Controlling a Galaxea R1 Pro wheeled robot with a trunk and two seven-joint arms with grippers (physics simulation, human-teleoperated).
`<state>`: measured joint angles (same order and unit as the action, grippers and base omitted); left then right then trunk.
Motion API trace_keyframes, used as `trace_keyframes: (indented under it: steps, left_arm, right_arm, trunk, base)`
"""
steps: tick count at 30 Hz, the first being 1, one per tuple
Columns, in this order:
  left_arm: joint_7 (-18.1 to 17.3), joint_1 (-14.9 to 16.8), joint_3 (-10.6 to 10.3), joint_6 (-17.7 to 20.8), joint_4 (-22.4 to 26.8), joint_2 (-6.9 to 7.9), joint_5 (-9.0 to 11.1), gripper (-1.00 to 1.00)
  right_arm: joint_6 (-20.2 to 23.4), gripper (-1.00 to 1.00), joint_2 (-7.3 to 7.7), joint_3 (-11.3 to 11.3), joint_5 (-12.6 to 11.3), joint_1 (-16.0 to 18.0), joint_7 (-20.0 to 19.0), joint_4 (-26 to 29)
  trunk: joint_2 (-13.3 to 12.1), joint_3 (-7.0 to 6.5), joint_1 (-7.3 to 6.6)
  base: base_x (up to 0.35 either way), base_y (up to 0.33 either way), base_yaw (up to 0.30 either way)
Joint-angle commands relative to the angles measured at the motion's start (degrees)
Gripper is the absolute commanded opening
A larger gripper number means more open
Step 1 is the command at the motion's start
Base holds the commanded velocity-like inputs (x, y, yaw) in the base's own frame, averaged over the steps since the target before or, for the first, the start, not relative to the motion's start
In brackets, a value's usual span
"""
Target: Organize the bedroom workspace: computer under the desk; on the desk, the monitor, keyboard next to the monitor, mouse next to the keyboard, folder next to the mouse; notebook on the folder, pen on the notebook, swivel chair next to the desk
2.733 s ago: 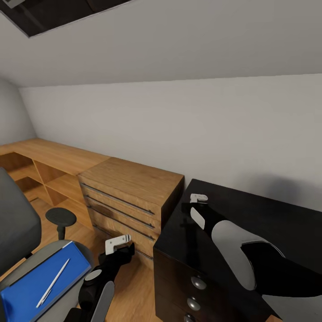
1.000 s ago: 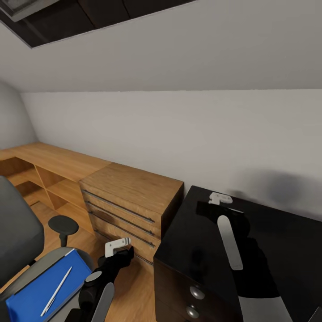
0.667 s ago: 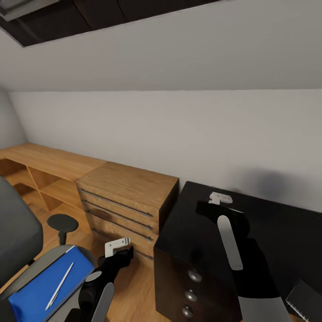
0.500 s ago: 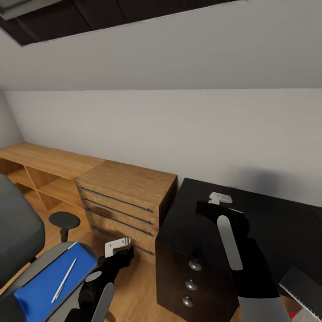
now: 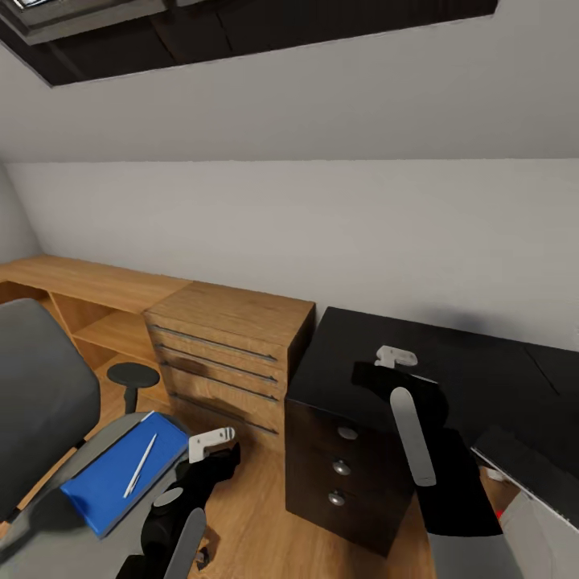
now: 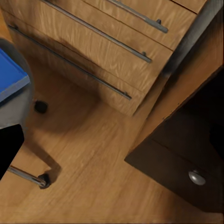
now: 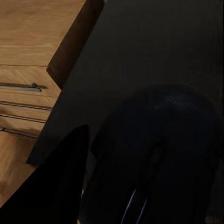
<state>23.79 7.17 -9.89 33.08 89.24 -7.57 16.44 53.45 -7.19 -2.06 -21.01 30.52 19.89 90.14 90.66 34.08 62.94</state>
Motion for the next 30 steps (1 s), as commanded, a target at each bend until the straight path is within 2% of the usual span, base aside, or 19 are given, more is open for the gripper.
trace_keyframes:
  steps: [1, 8, 11, 16, 19, 21, 22, 24, 25, 26, 27, 30]
  left_arm:
    - [0.55, 0.03, -0.08, 0.17, -0.01, 0.01, 0.61, 1.00]
    - [0.62, 0.00, -0.33, 0.13, -2.92, -0.20, 0.62, 1.00]
    - [0.53, 0.01, -0.61, 0.09, -6.29, -0.30, 0.57, 1.00]
    - [0.69, 0.03, -3.50, -0.08, -12.95, -0.16, 0.31, 1.00]
    - [0.71, 0.03, -4.10, -0.19, -16.33, 0.23, 0.37, 1.00]
    - [0.69, 0.03, -4.31, -0.81, -20.57, 0.46, 0.28, 1.00]
    - [0.65, 0.04, -4.39, -2.06, -23.73, 0.55, 0.25, 1.00]
    - [0.59, 0.04, -4.48, -4.13, -26.96, 0.61, 0.22, 1.00]
    - [0.45, 0.04, -4.68, -8.65, -32.06, 0.66, 0.21, 1.00]
    - [0.40, 0.04, -4.74, -10.34, -33.79, 0.67, 0.20, 1.00]
    - [0.28, 0.02, -4.92, -16.55, -39.52, 0.69, 0.13, 1.00]
    - [0.27, 0.02, -4.90, -20.83, -42.99, 0.74, 0.16, 1.00]
  right_arm:
    - [0.10, -1.00, -0.01, -0.01, -0.62, 0.06, 0.56, 0.03]
    - [0.11, -1.00, 0.16, 0.18, -0.61, 0.07, 0.56, 0.03]
    - [0.10, -1.00, 0.22, 0.61, -0.61, 0.07, 0.51, 0.03]
    - [-0.59, -1.00, 0.10, 1.56, -0.61, 0.01, 0.39, 0.03]
    - [-0.86, -1.00, 0.17, 1.80, -0.60, -0.01, 0.40, 0.03]
    - [-1.04, -1.00, 0.21, 2.18, -0.56, -0.01, 0.40, 0.03]
    - [-1.18, -1.00, 0.25, 2.46, -0.55, -0.01, 0.41, 0.03]
    - [-1.35, -1.00, 0.30, 2.63, -0.54, -0.02, 0.44, 0.03]
    - [-1.59, -1.00, 0.36, 2.87, -0.52, -0.02, 0.47, 0.03]
    - [-1.63, -1.00, 0.39, 2.99, -0.50, -0.02, 0.47, 0.03]
    - [-1.52, -1.00, 0.51, 4.05, -0.49, -0.02, 0.50, 0.03]
    - [-0.91, -1.00, 1.26, 5.60, -0.55, -0.02, 0.45, 0.06]
  trunk:
    - [0.03, 0.02, -0.04]
    - [0.03, -0.25, -0.04]
    - [-1.17, -0.91, -0.69]
    - [-3.17, -2.02, -1.79]
    - [-4.38, -2.67, -2.45]
    - [-5.18, -3.10, -2.89]
    - [-5.58, -3.31, -3.11]
    - [-6.38, -3.72, -3.55]
    - [-6.78, -3.92, -3.77]
    - [-7.18, -4.11, -3.99]
    - [-7.59, -4.30, -4.21]
    - [-8.79, -4.84, -4.87]
  base:
    - [-0.271, -0.159, -0.197]
    - [-0.131, -0.146, -0.221]
    - [-0.023, -0.032, -0.231]
    - [-0.007, -0.009, -0.232]
    - [-0.002, -0.002, -0.234]
    - [-0.001, -0.001, -0.237]
    - [0.000, -0.001, -0.242]
    - [0.000, 0.000, -0.246]
    - [-0.049, -0.006, -0.259]
    - [-0.098, -0.017, -0.264]
    - [-0.232, -0.073, -0.281]
    - [-0.251, -0.105, -0.287]
